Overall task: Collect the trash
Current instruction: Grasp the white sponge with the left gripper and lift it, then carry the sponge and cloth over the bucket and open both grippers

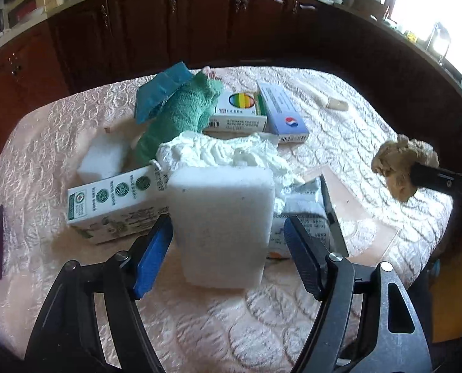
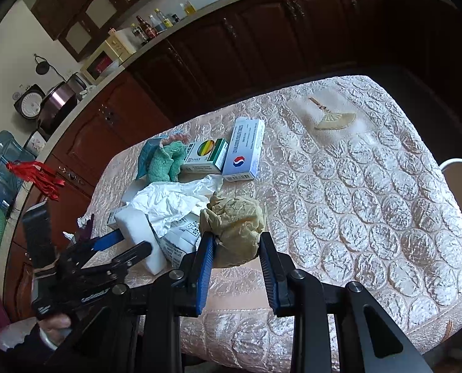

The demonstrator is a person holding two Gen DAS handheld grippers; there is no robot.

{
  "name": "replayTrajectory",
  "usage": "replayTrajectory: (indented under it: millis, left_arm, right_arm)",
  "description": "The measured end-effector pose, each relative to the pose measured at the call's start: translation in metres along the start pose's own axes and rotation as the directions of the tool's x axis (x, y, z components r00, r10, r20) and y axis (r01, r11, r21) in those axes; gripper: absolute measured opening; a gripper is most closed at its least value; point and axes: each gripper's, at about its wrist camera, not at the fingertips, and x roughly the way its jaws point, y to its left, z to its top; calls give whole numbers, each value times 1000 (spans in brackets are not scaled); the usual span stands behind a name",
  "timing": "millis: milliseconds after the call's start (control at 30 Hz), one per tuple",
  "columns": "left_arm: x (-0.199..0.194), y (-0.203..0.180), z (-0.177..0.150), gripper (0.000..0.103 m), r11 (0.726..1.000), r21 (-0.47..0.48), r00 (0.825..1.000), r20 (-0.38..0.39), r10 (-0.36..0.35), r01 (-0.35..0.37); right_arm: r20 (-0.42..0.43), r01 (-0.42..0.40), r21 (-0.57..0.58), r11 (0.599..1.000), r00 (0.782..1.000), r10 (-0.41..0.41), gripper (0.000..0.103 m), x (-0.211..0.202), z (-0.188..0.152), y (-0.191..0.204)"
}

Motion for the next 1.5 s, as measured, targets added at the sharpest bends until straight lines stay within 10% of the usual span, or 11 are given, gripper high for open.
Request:
replayTrajectory:
  millis: [67,600,1500]
  left_arm:
    - [-1,1,1,55,1000,-22,1000,-6,-15,15]
    - [-71,-67,36,54,985,85,984,89,-155,147]
    - [-19,-258,104,54,923,305,964,45,-261,235]
  right_arm:
    - [2,4,3,1000,1000,-4,28,-1,0,-1]
    - [109,16,31,999,994,-20,28,-49,2,-17]
    - [270,250,273,929,907,-324,28,-181,-10,-141]
